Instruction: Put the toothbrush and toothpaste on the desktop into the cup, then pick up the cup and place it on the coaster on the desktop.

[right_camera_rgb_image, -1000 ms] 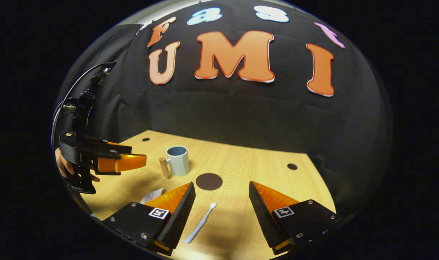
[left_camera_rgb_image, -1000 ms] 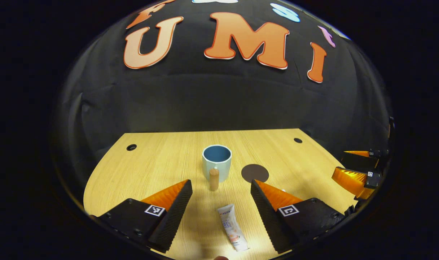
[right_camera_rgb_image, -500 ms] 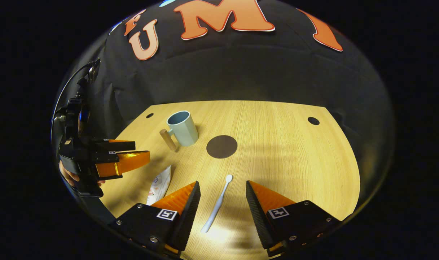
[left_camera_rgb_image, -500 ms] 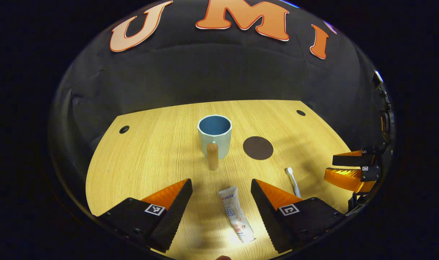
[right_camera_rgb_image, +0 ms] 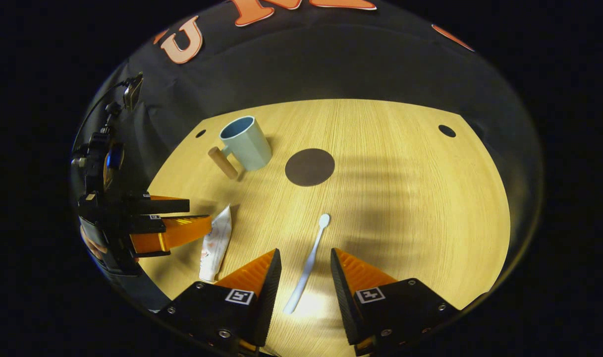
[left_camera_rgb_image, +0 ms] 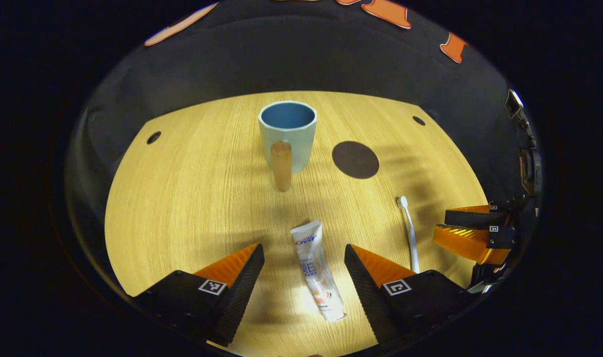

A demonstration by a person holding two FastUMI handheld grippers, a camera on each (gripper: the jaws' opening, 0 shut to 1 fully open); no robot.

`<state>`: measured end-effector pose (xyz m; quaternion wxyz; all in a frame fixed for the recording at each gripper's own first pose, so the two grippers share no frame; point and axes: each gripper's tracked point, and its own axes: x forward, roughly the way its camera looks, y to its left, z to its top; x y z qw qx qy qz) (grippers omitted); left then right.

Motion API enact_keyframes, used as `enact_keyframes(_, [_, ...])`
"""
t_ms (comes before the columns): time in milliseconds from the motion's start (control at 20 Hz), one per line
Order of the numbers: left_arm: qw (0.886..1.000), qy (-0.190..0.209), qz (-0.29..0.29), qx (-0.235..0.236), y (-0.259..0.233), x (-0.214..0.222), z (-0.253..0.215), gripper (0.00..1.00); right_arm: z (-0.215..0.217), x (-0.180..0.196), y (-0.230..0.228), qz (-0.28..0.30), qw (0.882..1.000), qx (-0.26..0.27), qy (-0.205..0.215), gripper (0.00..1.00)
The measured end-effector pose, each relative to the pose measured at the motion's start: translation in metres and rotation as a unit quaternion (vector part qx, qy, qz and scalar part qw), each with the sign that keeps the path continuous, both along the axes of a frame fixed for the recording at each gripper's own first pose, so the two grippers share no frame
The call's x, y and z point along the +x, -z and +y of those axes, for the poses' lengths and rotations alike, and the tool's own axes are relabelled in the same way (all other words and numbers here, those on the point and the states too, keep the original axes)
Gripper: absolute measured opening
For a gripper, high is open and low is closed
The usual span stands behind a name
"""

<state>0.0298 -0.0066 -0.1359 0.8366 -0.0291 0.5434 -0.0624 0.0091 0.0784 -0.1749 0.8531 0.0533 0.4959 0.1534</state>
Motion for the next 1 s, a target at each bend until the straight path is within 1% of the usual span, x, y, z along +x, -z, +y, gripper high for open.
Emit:
enact_keyframes(100, [0.999, -0.005, 0.033, -0.008, 0.000, 0.001, 0.000, 0.96, 0.003, 0.000, 0.010, 0.016, 1.000, -0.004, -0.005, 0.55])
enact_keyframes(200, [0.998, -0.011, 0.060, -0.015, -0.001, 0.004, -0.005, 0.87, 0.005, 0.000, 0.027, 0.039, 0.999, -0.011, -0.005, 0.47])
enact_keyframes(250, [0.998, -0.013, 0.067, -0.014, 0.005, 0.000, -0.004, 0.85, 0.003, 0.001, 0.032, 0.042, 0.999, -0.016, -0.002, 0.44])
enact_keyframes(300, [0.997, -0.018, 0.074, -0.018, 0.012, -0.002, -0.005, 0.85, 0.002, 0.003, 0.035, 0.045, 0.999, -0.018, -0.001, 0.43])
enact_keyframes(350, [0.996, -0.020, 0.083, -0.018, 0.015, -0.008, -0.008, 0.78, 0.002, 0.003, 0.037, 0.049, 0.999, -0.018, 0.000, 0.41])
enact_keyframes(450, [0.995, -0.024, 0.097, -0.024, 0.020, -0.011, -0.011, 0.67, 0.001, 0.005, 0.043, 0.056, 0.998, -0.022, 0.001, 0.39])
enact_keyframes(500, [0.994, -0.026, 0.103, -0.025, 0.021, -0.012, -0.012, 0.65, 0.001, 0.006, 0.047, 0.059, 0.998, -0.025, 0.000, 0.39])
enact_keyframes(550, [0.993, -0.030, 0.108, -0.028, 0.023, -0.012, -0.012, 0.65, 0.003, 0.006, 0.052, 0.062, 0.998, -0.025, -0.001, 0.39])
enact_keyframes(600, [0.992, -0.035, 0.119, -0.029, 0.025, -0.014, -0.016, 0.64, 0.006, 0.006, 0.054, 0.069, 0.997, -0.019, 0.003, 0.36])
enact_keyframes(650, [0.992, -0.036, 0.119, -0.027, 0.027, -0.015, -0.016, 0.43, 0.007, 0.007, 0.056, 0.070, 0.997, -0.015, 0.003, 0.19])
enact_keyframes(700, [0.991, -0.043, 0.120, -0.032, 0.017, -0.014, -0.015, 0.45, 0.008, 0.009, 0.055, 0.068, 0.998, -0.015, 0.006, 0.22])
enact_keyframes(750, [0.991, -0.046, 0.126, -0.028, 0.026, -0.016, -0.017, 0.26, 0.008, 0.009, 0.056, 0.068, 0.998, -0.012, 0.006, 0.16])
enact_keyframes(800, [0.991, -0.044, 0.119, -0.029, 0.027, -0.014, -0.019, 0.17, 0.008, 0.011, 0.054, 0.062, 0.998, -0.002, 0.008, 0.11])
enact_keyframes(850, [0.992, -0.046, 0.115, -0.036, 0.024, -0.014, -0.021, 0.18, 0.010, 0.012, 0.053, 0.059, 0.998, 0.007, 0.008, 0.09])
enact_keyframes(900, [0.992, -0.046, 0.108, -0.042, 0.020, -0.015, -0.022, 0.13, 0.014, 0.011, 0.054, 0.059, 0.998, 0.015, 0.007, 0.07])
enact_keyframes(950, [0.993, -0.044, 0.101, -0.049, 0.018, -0.014, -0.018, 0.13, 0.015, 0.012, 0.054, 0.056, 0.998, 0.021, 0.010, 0.06])
enact_keyframes(1000, [0.994, -0.043, 0.092, -0.051, 0.017, -0.009, -0.017, 0.11, 0.016, 0.012, 0.053, 0.051, 0.998, 0.026, 0.010, 0.04])
